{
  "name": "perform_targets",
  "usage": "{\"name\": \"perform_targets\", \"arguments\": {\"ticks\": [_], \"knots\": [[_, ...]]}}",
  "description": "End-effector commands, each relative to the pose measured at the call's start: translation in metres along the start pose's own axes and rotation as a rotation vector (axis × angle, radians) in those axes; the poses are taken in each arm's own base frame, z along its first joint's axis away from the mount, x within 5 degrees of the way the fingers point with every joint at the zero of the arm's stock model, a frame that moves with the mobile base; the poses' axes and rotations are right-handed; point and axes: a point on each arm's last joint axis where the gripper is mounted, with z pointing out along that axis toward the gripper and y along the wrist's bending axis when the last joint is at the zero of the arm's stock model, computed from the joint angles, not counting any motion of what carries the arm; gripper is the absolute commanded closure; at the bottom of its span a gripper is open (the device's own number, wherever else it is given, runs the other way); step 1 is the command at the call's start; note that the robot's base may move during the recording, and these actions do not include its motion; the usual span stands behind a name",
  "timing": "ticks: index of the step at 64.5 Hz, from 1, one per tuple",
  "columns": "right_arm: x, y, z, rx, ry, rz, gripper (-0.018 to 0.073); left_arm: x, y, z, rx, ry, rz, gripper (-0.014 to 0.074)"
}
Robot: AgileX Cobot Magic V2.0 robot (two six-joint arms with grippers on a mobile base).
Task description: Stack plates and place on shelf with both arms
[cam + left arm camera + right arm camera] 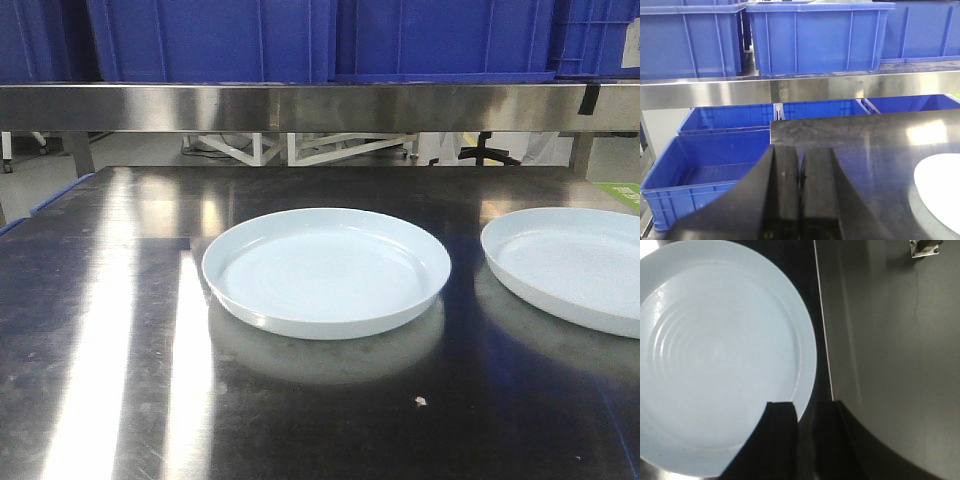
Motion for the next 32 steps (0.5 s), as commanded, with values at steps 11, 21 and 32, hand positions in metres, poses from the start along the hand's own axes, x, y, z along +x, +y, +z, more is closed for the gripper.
{"name": "perform_targets", "arguments": {"ticks": [11, 21, 32], "knots": [[-0.029, -0.001, 0.025, 0.010, -0.034, -0.045, 0.0192, -0.018, 0.002, -0.001, -0.015, -0.106, -0.003, 0.0514], [-0.044, 0.000, 0.041, 0.012, -0.008, -0.047, 0.0192, -0.018, 0.002, -0.001, -0.015, -0.106, -0.003, 0.0514], [-0.056, 0.000, 0.051, 0.014, 0.003, -0.076, 0.0192, -0.018, 0.002, -0.001, -0.015, -0.106, -0.003, 0.0514]]}}
